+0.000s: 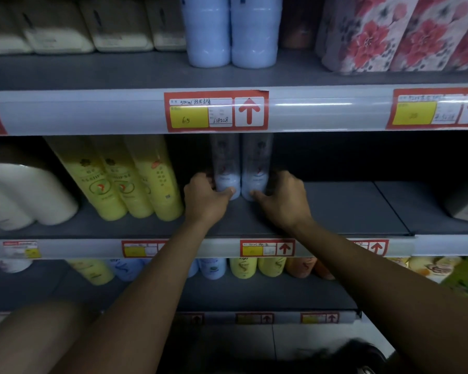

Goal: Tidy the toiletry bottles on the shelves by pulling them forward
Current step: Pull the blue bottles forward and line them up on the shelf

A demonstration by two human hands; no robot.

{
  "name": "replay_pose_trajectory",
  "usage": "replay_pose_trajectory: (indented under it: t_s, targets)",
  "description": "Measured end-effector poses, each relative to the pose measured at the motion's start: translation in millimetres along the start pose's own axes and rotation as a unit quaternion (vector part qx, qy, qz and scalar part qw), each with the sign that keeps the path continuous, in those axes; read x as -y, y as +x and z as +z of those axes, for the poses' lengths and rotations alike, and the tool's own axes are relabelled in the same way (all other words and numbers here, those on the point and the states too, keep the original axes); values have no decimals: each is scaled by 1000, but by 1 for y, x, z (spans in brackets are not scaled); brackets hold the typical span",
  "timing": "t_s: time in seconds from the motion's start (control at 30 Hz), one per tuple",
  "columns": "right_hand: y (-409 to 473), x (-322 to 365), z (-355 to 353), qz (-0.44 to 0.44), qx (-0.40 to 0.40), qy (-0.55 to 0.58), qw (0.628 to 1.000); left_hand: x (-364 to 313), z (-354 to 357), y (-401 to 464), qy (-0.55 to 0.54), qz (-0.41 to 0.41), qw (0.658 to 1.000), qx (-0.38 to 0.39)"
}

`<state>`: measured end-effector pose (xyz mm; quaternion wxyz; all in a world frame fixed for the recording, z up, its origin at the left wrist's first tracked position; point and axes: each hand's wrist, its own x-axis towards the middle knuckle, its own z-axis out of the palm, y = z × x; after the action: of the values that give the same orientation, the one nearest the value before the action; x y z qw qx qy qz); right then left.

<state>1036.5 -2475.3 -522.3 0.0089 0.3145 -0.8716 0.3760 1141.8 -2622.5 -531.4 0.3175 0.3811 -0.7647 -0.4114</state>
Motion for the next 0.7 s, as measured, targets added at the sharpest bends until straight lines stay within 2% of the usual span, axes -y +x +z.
replay_pose_trajectory:
  t_s: [0.37,0.5,0.7]
  targets:
    - [9,-13,8,-12,15,1,1000,-9,-2,-7,11,-6,1000,8]
    - [4,3,-6,-9,33,-18,999,-11,-5,-11,27,8,999,23]
    - [2,1,-14,-21,16,-13,1000,-24,-18,-18,6,20,1000,12]
